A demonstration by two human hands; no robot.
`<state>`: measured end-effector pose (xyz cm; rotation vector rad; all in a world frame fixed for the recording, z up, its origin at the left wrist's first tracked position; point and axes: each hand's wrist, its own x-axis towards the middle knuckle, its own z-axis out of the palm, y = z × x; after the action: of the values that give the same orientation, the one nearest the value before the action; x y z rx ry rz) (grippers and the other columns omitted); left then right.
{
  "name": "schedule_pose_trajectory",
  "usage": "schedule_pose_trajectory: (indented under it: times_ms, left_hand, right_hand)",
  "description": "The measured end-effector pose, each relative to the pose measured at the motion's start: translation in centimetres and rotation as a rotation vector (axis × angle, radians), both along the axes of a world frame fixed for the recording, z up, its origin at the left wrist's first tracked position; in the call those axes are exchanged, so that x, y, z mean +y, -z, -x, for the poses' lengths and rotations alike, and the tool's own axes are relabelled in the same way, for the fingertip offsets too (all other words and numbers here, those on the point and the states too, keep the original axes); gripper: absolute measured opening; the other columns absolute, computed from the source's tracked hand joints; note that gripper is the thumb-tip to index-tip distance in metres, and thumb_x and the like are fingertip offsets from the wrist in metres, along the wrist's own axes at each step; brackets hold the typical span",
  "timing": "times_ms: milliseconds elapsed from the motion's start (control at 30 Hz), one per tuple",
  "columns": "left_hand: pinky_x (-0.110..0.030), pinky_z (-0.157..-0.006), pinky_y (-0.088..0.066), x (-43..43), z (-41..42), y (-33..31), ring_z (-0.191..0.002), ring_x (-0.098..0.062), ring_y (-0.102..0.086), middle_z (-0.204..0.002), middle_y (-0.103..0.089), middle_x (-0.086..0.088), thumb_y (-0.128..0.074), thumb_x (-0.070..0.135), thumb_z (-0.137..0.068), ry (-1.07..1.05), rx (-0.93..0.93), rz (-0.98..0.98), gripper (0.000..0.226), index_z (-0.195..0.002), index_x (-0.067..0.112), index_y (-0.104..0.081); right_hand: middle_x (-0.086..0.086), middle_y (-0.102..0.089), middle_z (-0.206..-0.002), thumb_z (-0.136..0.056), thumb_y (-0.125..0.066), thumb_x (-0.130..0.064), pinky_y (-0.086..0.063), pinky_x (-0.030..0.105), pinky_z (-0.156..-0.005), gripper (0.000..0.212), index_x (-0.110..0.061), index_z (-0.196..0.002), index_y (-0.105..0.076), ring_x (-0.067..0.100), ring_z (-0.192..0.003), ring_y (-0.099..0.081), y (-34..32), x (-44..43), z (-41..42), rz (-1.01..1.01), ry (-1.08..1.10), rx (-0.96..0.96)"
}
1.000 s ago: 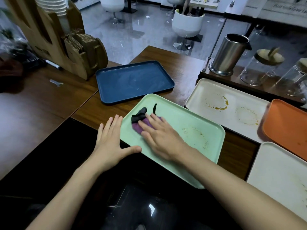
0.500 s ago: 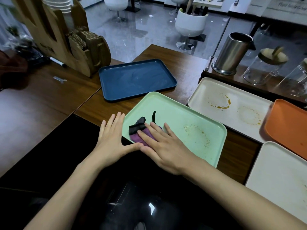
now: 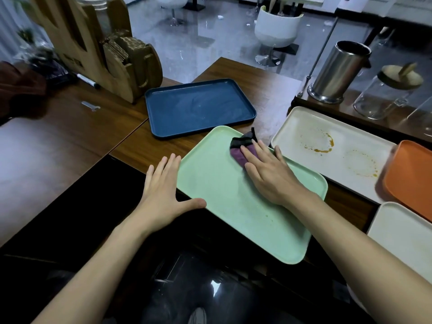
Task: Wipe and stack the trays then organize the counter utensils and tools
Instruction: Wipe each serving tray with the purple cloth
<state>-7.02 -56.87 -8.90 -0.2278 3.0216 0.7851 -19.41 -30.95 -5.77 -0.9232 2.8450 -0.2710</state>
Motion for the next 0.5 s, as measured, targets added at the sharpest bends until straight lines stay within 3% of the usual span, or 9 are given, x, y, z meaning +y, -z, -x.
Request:
schedule_pose_trajectory:
  times_ms: [133,233,433,500]
  left_hand:
    - [-0.043,-0.125,0.012,0.1,0.1,0.0,-0.156,-0.012,0.013,-0.171,0.003,0.003,-0.038,0.106,-0.052,0.007,-0.003,0.011,0.144,-0.163,0.023,0.002]
    - [-0.040,-0.124,0.013,0.0,0.1,0.1,-0.156,-0.012,0.012,-0.171,0.004,0.004,-0.031,0.109,-0.047,0.008,-0.001,0.016,0.148,-0.163,0.022,0.003]
    - [-0.044,-0.126,0.008,0.0,0.3,-0.2,-0.157,-0.015,0.010,-0.172,0.003,0.001,-0.055,0.077,-0.079,-0.002,-0.038,0.076,0.116,-0.163,0.021,0.002]
    - [-0.044,-0.127,0.008,0.0,0.3,-0.1,-0.157,-0.014,0.010,-0.172,0.003,0.001,-0.049,0.082,-0.075,0.004,-0.033,0.066,0.118,-0.163,0.021,0.002]
  right_hand:
    - [0.005,-0.003,-0.169,-0.106,-0.014,-0.038,0.006,0.035,-0.124,0.056,-0.027,-0.161,-0.016,0.017,-0.155,0.005,-0.3,-1.3,-1.7,0.018,-0.028,-0.039]
    - [0.005,-0.007,-0.169,-0.098,-0.012,-0.041,0.004,0.036,-0.123,0.064,-0.028,-0.160,-0.022,0.019,-0.155,-0.001,-0.5,-5.1,-5.2,0.056,-0.184,-0.104]
    - [0.001,-0.012,-0.168,-0.109,-0.017,-0.036,0.005,0.036,-0.124,0.051,-0.028,-0.158,-0.028,0.016,-0.155,0.000,-0.5,-7.8,-8.1,0.137,-0.255,-0.115]
    - [0.002,-0.012,-0.168,-0.109,-0.015,-0.040,0.004,0.038,-0.125,0.052,-0.029,-0.158,-0.026,0.017,-0.155,0.000,-0.6,-7.3,-8.2,0.107,-0.253,-0.092]
